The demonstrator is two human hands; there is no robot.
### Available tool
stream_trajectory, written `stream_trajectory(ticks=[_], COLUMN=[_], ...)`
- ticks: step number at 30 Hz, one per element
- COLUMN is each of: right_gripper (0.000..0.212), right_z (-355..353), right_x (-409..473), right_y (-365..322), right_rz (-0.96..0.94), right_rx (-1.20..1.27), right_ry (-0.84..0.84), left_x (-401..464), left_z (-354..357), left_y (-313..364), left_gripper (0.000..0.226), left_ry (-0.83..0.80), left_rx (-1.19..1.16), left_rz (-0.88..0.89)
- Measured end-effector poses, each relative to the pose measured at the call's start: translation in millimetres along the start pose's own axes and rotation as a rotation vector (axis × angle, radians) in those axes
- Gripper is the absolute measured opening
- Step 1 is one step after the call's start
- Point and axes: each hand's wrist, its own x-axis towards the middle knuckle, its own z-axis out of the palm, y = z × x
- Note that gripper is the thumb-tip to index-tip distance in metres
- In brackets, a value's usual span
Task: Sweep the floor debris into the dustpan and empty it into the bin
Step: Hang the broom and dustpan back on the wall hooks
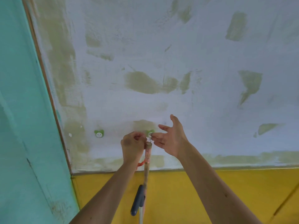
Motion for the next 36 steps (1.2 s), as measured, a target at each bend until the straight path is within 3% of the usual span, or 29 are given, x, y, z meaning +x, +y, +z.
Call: stream_trajectory(ticks=[3, 9, 16, 28, 36], right_gripper=[0.065, 0.051, 0.048, 0.044, 0.042], right_z=[3, 2, -5, -2, 6], right_x=[5, 14, 15, 14, 14], right_y=[-6, 2, 17, 43, 52], right_rz=[-0.003, 0.015, 0.014, 0.105, 0.095], right_rx=[-0.077, -0.173, -0.056, -0.061, -0.082], right_ry=[0.053, 0.160, 0.127, 0.096, 0.077], left_x=[6, -1, -3, -14, -9], left_z=[3, 13, 12, 13, 12], left_y=[9, 6, -3, -27, -38], left_gripper=[0.012, 0.019, 0.016, 0.023, 0.012], left_ry=[0.000, 0.009, 0.019, 0.026, 0.010], left_rx=[-0.003, 0.078, 0.093, 0.112, 0.211], left_rz=[0.009, 0.006, -0.011, -0.169, -0.133])
